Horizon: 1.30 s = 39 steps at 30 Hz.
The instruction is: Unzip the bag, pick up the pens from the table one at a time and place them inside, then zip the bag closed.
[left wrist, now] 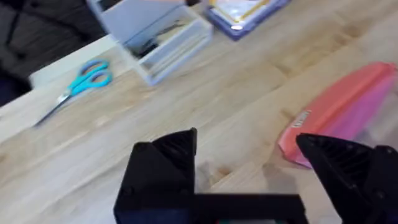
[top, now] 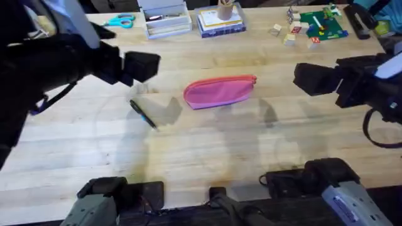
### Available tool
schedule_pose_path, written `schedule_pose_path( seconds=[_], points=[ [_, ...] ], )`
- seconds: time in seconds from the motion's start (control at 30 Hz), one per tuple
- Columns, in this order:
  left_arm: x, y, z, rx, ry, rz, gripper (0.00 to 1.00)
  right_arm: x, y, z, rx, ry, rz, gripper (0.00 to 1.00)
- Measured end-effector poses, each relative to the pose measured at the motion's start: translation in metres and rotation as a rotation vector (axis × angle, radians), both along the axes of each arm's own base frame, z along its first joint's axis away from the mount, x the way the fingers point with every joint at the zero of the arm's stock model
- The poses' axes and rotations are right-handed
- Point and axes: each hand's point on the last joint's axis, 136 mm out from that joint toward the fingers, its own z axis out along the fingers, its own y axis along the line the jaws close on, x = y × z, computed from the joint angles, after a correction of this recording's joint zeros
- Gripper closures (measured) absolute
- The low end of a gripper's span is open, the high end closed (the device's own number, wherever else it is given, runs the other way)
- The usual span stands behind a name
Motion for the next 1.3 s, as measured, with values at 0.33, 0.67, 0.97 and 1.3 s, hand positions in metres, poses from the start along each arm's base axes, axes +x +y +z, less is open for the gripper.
schedule_pose_path(
  seconds=[0.33,0.67,0.97,1.3],
  points=[
    [-0.039,-0.094,-0.054,0.185,0.046,-0.61,0.008,0.0,0.0,-0.001,0.0,0.004,0.0,0.003],
    [-0.036,-0.108,-0.104,0.242,0.153,-0.743,0.008,0.0,0.0,-0.001,0.0,0.004,0.0,0.004],
    [-0.021,-0.121,-0.143,0.217,0.203,-0.819,0.008,0.0,0.0,-0.001,0.0,0.004,0.0,0.003],
    [-0.023,-0.128,-0.162,0.166,0.256,-0.856,0.007,0.0,0.0,-0.001,0.0,0.004,0.0,0.004]
  ],
)
